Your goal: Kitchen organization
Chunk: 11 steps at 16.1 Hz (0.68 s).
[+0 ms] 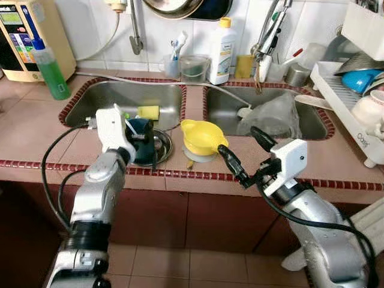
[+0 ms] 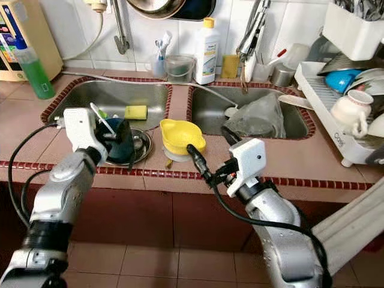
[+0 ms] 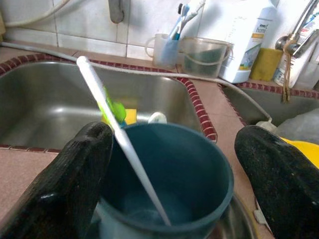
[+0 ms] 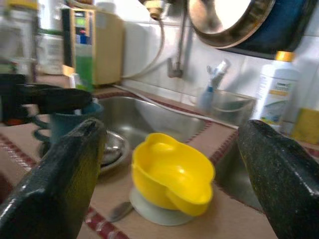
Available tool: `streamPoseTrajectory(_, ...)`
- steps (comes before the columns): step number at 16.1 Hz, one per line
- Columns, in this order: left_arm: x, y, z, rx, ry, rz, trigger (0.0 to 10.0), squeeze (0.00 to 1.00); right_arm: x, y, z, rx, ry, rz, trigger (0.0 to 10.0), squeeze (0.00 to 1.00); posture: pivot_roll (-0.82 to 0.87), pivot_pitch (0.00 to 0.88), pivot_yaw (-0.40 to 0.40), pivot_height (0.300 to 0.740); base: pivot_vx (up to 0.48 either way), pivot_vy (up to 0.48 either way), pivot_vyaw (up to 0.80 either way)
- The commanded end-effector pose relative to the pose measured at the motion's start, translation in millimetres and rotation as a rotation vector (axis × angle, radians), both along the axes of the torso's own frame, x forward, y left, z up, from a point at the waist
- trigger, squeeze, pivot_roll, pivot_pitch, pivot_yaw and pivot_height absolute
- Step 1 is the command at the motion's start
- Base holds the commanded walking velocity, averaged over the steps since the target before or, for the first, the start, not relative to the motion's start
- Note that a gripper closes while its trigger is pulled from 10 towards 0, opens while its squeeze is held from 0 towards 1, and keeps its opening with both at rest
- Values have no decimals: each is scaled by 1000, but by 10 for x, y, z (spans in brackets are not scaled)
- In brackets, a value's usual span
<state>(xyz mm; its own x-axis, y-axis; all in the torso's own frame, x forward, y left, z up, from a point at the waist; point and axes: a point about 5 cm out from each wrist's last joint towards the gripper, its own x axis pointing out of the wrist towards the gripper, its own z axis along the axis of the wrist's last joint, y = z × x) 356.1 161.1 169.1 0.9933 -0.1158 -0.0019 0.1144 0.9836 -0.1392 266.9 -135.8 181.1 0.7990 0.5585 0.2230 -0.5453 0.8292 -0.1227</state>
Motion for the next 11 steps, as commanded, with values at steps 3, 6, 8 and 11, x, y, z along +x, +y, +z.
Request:
streamPoseTrajectory(3,19,11,94,1,-20,-8,10000,0,-60,-1,120,12,-17,47,10000,0,-62,55,29,740,0,0,0)
streamPoseTrajectory(6,71,86,151,9,-17,26,10000,0,-67,18,210,39,-27,82,10000,0,-61,43,31,740,0,0,0)
streamPoseTrajectory(8,86,100,182,12,-32,26,10000,0,-73,34,254,61,-29,101,10000,0,-63,35,33,740,0,0,0)
streamPoseTrajectory(11,146,227,214,-1,-27,64,10000,0,-59,25,285,70,-28,97,10000,0,-65,28,30,740,0,0,0)
